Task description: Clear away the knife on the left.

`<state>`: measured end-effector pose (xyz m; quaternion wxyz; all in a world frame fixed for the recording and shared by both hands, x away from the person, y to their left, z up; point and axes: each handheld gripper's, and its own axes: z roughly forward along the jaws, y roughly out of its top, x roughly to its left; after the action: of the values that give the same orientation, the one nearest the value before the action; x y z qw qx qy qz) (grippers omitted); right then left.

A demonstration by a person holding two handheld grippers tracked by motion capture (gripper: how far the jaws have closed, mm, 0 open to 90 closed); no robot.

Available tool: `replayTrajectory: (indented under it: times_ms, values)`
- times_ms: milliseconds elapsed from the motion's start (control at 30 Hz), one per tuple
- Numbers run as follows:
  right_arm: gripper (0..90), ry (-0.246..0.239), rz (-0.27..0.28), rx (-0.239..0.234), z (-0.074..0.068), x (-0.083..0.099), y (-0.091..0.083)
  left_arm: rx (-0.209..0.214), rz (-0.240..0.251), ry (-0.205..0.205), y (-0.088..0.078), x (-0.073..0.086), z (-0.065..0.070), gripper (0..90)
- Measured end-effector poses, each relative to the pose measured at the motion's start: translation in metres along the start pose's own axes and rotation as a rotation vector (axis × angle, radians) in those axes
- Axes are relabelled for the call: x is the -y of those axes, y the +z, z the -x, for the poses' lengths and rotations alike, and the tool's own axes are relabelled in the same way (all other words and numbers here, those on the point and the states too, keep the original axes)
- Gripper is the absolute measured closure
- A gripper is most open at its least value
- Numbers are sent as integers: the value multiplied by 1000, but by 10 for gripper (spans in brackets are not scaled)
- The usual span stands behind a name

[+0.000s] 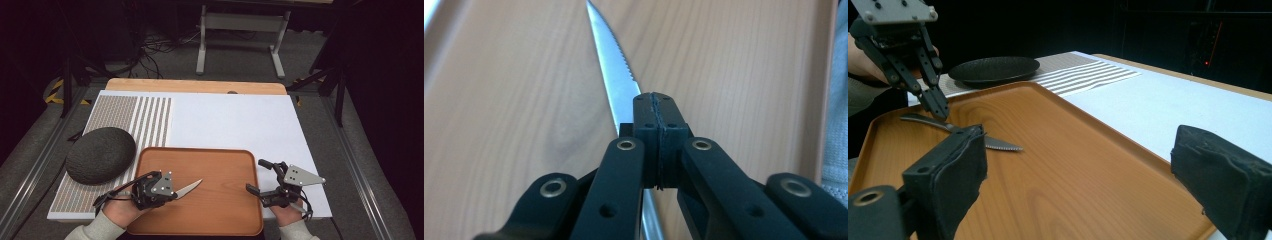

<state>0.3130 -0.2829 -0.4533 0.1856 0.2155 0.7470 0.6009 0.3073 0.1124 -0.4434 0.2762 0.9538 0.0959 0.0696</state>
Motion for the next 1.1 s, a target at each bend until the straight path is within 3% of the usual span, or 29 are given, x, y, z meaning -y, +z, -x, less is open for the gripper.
replayTrajectory:
  times_ms: [200, 633, 1100]
  values:
    - [82, 1, 1, -2, 0, 0, 0, 19, -34, 2, 7, 0, -1, 900]
    - [82, 1, 2, -4, 0, 0, 0, -2, -118, 39, 16, 0, 1, 900]
    - [82, 7, 2, -3, 1, 1, 1, 7, -114, -16, 13, 7, -9, 900]
